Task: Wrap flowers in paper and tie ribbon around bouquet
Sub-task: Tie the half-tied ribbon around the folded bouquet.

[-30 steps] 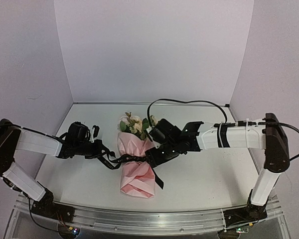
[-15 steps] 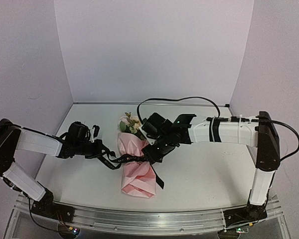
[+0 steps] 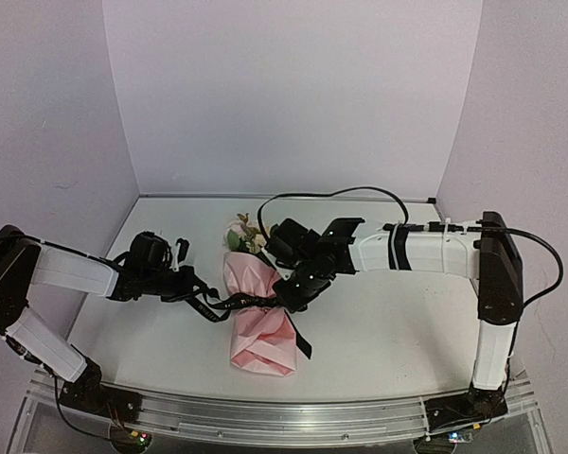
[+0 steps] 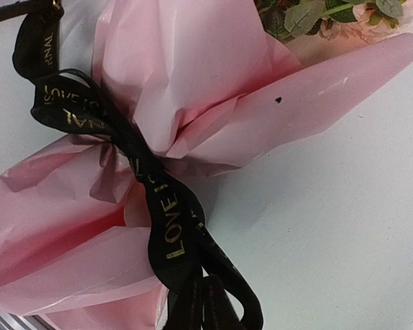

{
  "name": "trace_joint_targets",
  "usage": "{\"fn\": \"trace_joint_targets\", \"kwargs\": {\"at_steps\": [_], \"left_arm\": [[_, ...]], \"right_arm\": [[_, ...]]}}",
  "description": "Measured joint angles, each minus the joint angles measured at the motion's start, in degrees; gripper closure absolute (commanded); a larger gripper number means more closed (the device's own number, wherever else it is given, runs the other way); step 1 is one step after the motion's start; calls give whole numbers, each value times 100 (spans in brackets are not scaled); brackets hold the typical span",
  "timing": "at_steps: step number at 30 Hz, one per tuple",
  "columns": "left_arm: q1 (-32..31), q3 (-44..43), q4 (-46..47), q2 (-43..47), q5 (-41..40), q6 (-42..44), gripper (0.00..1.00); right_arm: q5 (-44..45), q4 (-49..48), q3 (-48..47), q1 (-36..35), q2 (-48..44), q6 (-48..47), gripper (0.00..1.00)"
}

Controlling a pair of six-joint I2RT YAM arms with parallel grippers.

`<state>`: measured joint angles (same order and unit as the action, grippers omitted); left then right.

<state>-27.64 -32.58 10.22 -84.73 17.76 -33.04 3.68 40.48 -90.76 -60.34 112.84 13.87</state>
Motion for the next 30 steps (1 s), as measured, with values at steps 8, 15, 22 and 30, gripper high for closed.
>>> {"fn": "trace_joint_targets", "kwargs": {"at_steps": [8, 15, 22, 30], "left_arm": [[0, 0, -144, 0, -215, -2, 100], [11, -2, -275, 0, -358, -4, 100], [52, -4, -395, -18, -447, -4, 100], [73, -4, -432, -54, -450, -4, 100]], "right_arm": [[405, -57, 146, 0, -15, 299, 100], [743, -175, 650, 41, -237, 879, 100], [899, -420, 986, 107, -564, 1338, 100], [1017, -570, 1191, 123, -691, 1568, 100]]}}
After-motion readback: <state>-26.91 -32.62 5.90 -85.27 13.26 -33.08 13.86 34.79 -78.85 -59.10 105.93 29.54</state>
